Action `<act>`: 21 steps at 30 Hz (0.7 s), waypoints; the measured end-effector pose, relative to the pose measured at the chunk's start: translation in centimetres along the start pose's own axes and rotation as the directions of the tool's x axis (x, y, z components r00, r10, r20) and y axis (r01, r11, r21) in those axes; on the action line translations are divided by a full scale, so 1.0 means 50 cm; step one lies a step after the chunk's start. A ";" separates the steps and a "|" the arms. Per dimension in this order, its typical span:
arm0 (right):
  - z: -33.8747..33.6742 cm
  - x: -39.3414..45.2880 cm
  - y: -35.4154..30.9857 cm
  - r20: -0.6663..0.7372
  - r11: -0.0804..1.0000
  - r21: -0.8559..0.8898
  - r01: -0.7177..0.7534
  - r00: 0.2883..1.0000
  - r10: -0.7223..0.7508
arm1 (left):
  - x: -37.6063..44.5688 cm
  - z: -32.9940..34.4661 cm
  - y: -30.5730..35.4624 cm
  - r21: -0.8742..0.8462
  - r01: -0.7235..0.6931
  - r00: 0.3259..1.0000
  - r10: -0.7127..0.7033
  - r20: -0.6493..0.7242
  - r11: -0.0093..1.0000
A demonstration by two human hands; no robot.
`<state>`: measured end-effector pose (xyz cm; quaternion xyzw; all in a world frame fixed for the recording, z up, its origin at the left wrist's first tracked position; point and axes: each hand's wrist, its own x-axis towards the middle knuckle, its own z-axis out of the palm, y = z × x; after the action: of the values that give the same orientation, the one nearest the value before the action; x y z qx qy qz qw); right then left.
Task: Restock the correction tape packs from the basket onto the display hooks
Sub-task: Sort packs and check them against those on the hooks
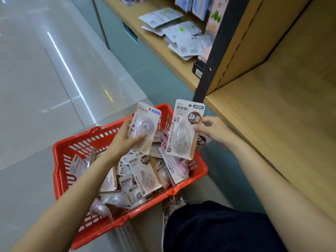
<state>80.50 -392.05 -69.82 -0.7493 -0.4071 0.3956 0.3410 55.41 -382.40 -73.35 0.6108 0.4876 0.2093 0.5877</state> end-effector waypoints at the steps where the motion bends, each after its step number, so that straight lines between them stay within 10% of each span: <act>1: -0.020 -0.022 -0.026 0.009 0.994 0.110 -0.020 1.000 0.019 | -0.002 -0.003 0.043 -0.009 -0.072 0.995 0.072 0.065 0.997; 8: -0.205 -0.176 -0.251 0.013 0.897 0.394 0.201 0.974 -0.224 | -0.062 0.007 0.332 0.212 -0.609 0.770 0.505 0.390 0.765; 13: -0.275 -0.262 -0.358 -0.179 0.870 0.344 0.353 0.934 -0.308 | -0.155 0.038 0.489 -0.082 -0.585 0.702 0.554 0.447 0.807; 21: -0.315 -0.350 -0.447 -0.473 0.810 0.088 0.580 0.740 -0.478 | -0.238 0.089 0.612 -0.063 -0.632 0.624 0.555 0.551 0.773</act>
<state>80.37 -400.67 -38.51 -0.6248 -0.4701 0.1509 0.6049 64.60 -389.64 -42.35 0.8090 0.0854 0.1767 0.5542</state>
